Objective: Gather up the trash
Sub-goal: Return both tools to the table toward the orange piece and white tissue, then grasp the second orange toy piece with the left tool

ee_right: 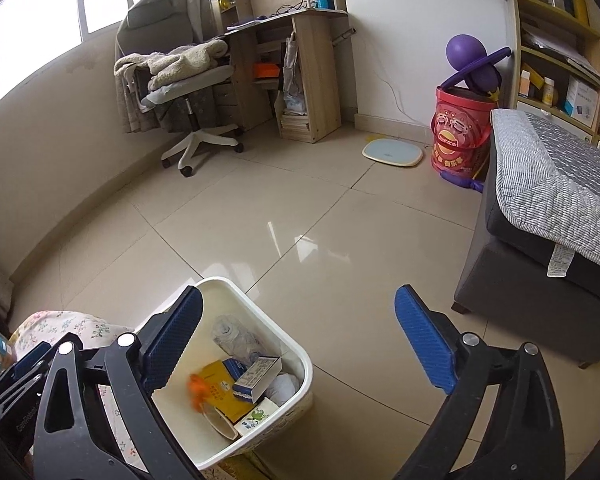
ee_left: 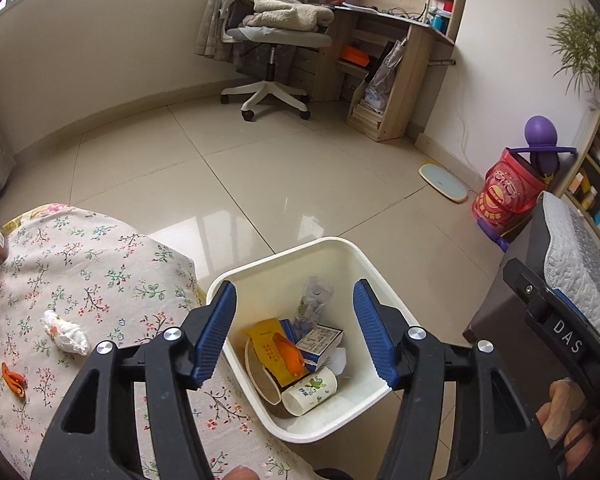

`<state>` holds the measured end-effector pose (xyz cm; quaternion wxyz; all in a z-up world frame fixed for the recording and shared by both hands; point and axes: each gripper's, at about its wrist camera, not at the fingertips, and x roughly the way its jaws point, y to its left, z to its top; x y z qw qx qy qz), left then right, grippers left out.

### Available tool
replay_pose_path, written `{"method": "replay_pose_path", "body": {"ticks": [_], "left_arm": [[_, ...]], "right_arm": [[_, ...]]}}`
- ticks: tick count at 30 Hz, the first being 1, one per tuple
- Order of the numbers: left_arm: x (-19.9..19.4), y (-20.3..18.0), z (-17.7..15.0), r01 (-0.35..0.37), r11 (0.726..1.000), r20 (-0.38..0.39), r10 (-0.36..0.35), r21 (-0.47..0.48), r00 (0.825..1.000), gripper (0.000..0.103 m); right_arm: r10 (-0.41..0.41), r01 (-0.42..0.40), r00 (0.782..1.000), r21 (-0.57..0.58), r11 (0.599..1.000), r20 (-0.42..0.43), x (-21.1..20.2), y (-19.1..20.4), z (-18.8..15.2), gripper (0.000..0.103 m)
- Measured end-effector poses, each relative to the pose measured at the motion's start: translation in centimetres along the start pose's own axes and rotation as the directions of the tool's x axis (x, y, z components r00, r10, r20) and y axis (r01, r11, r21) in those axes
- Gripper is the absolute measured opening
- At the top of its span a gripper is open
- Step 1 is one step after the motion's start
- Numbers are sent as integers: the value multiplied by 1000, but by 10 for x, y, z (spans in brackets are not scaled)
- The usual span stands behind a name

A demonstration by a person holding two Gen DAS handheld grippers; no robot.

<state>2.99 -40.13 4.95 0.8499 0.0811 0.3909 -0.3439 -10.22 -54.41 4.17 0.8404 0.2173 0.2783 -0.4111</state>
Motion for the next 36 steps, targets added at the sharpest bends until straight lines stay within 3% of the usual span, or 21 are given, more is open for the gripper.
{"method": "replay_pose_path", "body": {"ticks": [6, 12, 17, 23, 31, 33, 36], "left_arm": [[-14, 38, -13, -165, 985, 10, 165, -42, 986, 64], [-33, 87, -29, -307, 945, 15, 310, -112, 951, 70], [-38, 135, -51, -396, 901, -36, 397, -177, 917, 70], [-43, 194, -76, -500, 828, -111, 488, -256, 866, 71], [-28, 289, -120, -665, 665, -281, 603, -339, 747, 75], [-22, 311, -131, -677, 632, -326, 594, -377, 736, 75], [-15, 330, -137, -655, 621, -354, 551, -432, 756, 73]], "right_arm": [[41, -38, 998, -76, 996, 36, -11, 31, -14, 96], [88, -82, 996, -199, 977, 24, -15, 79, -37, 96], [135, -134, 991, -274, 952, -14, -17, 116, -50, 96], [184, -186, 982, -364, 912, -40, -25, 157, -71, 96], [227, -258, 966, -483, 837, -122, -18, 211, -102, 96], [233, -273, 962, -511, 815, -142, -15, 224, -111, 96], [247, -305, 952, -544, 782, -178, -8, 241, -120, 96]]}}
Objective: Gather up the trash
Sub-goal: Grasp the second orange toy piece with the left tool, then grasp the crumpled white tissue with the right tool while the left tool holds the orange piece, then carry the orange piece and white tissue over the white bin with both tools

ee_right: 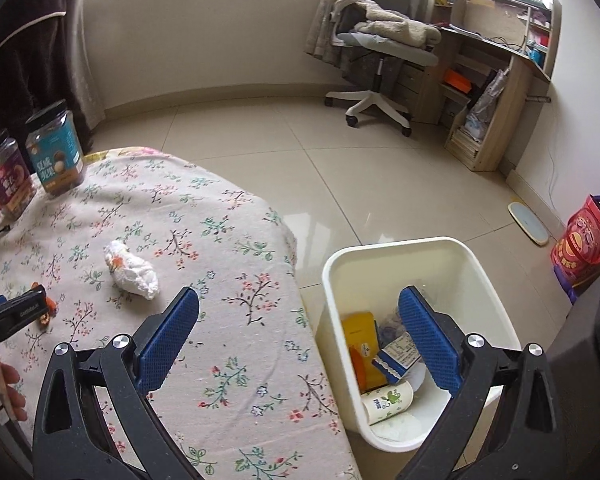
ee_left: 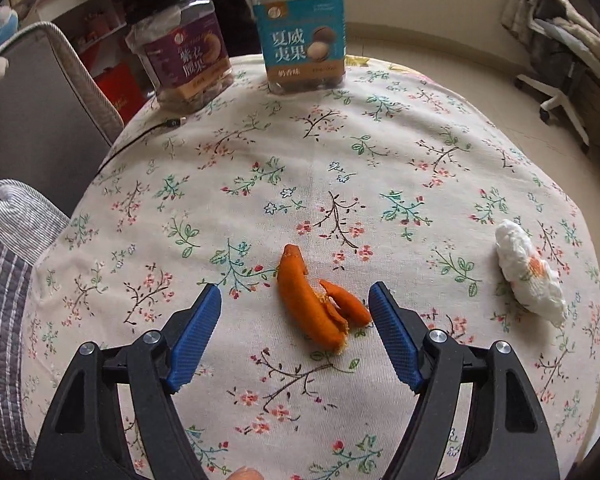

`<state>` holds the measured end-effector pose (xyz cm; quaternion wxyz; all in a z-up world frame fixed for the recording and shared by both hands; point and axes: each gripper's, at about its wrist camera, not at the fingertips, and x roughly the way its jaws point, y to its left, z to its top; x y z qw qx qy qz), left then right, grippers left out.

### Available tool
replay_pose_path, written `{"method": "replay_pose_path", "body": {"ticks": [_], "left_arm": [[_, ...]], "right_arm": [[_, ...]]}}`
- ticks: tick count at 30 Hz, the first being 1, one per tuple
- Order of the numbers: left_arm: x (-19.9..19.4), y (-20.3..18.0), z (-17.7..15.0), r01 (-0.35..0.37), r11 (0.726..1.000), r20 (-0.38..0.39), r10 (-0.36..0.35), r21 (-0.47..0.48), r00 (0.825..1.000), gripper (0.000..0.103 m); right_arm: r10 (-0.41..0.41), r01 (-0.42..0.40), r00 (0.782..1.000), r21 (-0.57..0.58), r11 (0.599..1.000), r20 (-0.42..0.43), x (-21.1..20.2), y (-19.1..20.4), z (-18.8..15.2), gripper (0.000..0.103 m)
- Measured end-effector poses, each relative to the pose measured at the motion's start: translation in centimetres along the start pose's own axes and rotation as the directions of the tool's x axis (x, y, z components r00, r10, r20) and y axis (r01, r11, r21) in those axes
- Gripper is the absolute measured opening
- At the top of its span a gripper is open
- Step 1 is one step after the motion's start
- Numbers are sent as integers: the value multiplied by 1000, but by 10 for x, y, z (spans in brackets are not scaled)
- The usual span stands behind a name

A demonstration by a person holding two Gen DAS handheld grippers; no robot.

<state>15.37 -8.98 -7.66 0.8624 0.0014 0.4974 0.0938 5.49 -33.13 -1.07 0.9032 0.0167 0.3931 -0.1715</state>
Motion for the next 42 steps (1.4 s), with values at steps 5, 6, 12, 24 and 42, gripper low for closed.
{"method": "replay_pose_path", "body": {"ticks": [5, 6, 12, 24, 42], "left_arm": [[16, -9, -3, 87, 996, -56, -85, 36, 995, 40], [14, -11, -5, 83, 995, -38, -81, 61, 996, 31], [8, 7, -14, 135, 989, -47, -133, 57, 990, 20], [-20, 65, -4, 167, 985, -4, -167, -39, 986, 20], [-85, 70, 4, 145, 989, 199, -143, 4, 969, 21]], "right_arm": [[65, -68, 997, -66, 996, -34, 23, 29, 8, 96], [86, -89, 995, -82, 993, -45, 28, 37, 10, 96], [181, -197, 977, -159, 967, -111, 52, 86, 15, 96], [235, -275, 947, -177, 945, -217, 97, 148, 14, 67], [335, -335, 942, -148, 931, -26, -12, 124, 32, 46]]}}
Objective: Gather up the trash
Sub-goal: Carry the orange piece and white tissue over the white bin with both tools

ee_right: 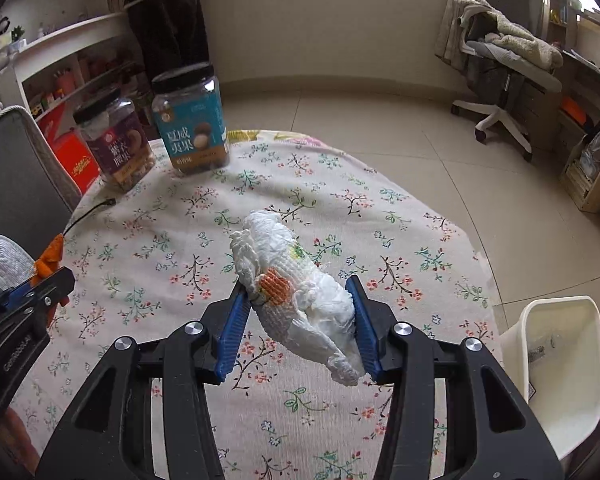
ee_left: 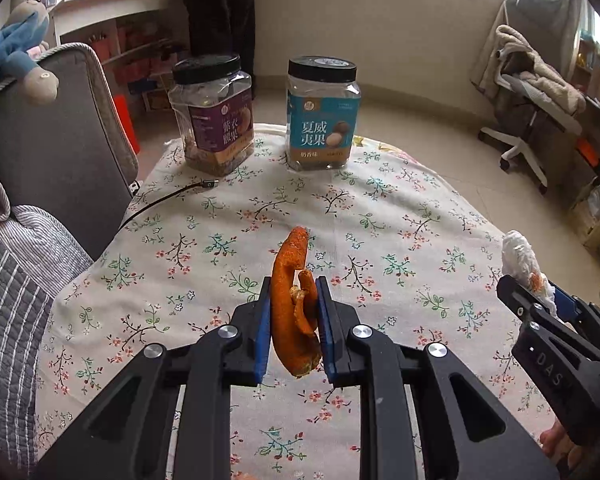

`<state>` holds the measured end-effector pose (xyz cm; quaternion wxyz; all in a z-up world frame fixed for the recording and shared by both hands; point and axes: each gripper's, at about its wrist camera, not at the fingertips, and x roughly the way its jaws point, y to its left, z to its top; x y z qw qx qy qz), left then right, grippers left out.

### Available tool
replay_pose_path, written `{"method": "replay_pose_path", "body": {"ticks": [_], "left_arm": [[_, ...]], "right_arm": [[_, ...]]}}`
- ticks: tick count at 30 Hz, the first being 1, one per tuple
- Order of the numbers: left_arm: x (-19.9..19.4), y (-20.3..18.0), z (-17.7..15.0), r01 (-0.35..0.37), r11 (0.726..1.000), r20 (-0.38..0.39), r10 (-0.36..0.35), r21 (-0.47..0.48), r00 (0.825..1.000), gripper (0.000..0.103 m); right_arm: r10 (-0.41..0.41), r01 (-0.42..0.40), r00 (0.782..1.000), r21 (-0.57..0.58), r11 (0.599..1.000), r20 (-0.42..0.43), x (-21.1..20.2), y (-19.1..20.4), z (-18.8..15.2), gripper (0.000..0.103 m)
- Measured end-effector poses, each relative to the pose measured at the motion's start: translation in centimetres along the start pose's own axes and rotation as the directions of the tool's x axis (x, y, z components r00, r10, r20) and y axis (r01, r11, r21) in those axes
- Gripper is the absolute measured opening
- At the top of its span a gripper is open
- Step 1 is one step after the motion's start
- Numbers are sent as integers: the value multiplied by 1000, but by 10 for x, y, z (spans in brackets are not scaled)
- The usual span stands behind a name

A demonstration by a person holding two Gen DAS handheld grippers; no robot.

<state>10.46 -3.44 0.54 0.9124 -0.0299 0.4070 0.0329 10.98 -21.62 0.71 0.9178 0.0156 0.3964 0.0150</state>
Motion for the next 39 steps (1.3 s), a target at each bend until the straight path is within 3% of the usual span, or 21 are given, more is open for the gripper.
{"method": "replay_pose_path", "body": {"ticks": [14, 39], "left_arm": [[-40, -41, -9, 31, 993, 92, -42, 111, 995, 21], [-57, -120, -29, 125, 960, 99, -154, 252, 983, 21]], "right_arm": [[-63, 60, 994, 45, 997, 86, -54, -43, -18, 46], [-253, 226, 963, 228, 947, 95, -90, -144, -44, 46]]}}
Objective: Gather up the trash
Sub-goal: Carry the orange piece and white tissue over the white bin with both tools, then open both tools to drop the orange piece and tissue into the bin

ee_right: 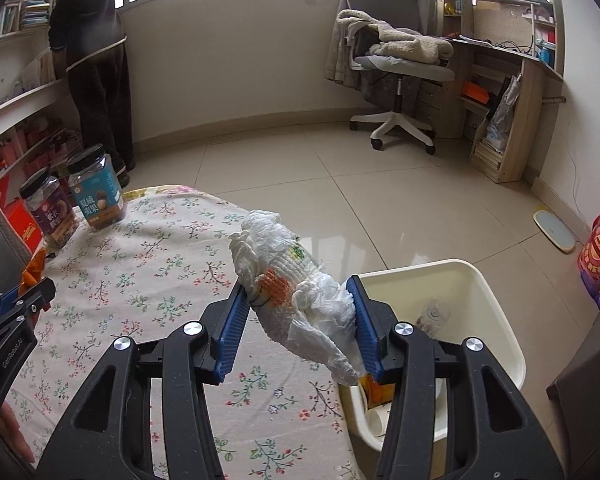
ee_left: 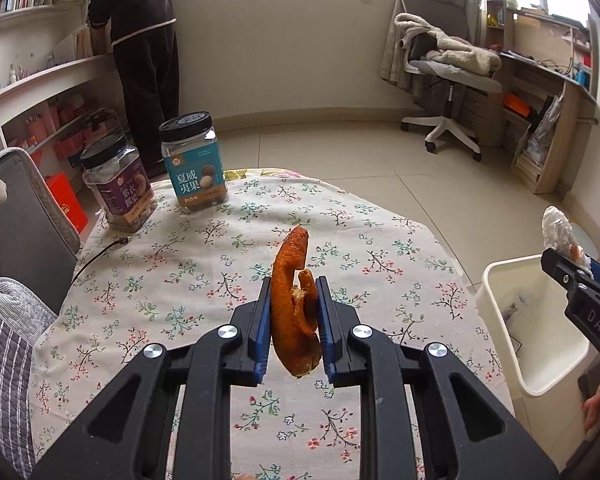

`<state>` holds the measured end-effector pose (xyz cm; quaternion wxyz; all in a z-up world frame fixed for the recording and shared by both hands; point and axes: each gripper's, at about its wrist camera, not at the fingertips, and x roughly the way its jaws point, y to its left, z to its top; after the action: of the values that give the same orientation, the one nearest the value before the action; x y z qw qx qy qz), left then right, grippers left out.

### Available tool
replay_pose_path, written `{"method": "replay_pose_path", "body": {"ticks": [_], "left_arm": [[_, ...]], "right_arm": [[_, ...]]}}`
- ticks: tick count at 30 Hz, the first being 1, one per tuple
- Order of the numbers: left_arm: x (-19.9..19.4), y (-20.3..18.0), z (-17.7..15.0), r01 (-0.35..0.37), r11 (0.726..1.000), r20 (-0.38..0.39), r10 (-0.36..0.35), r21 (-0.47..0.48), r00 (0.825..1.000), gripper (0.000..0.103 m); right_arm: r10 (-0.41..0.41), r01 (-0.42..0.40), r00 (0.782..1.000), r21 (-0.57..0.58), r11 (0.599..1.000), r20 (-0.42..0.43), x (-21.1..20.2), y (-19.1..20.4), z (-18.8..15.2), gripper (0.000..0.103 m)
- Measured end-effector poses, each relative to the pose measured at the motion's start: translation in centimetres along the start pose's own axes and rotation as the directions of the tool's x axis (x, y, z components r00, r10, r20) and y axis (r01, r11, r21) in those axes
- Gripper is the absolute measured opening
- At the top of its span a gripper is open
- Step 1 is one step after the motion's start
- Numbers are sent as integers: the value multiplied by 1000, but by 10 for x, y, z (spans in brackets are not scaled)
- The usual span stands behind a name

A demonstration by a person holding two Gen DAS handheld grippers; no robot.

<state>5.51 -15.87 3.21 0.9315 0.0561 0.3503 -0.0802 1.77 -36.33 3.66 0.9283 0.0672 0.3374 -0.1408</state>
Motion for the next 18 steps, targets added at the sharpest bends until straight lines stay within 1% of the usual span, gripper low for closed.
{"method": "replay_pose_path", "body": {"ticks": [4, 8, 13, 18], "left_arm": [[0, -13, -1, 16, 1000, 1, -16, 20, 1000, 21], [-1, -31, -1, 43, 998, -1, -43, 45, 999, 21], [-5, -66, 2, 117, 990, -6, -116, 80, 993, 21], [-18, -108, 8, 184, 972, 17, -189, 144, 982, 21]], "right_arm": [[-57, 58, 998, 56, 997, -19, 3, -26, -3, 47], [-120, 125, 991, 123, 984, -52, 5, -55, -9, 47], [-181, 191, 981, 200, 961, -68, -2, -90, -17, 50], [-219, 230, 973, 253, 940, -73, -10, -119, -24, 51]]}}
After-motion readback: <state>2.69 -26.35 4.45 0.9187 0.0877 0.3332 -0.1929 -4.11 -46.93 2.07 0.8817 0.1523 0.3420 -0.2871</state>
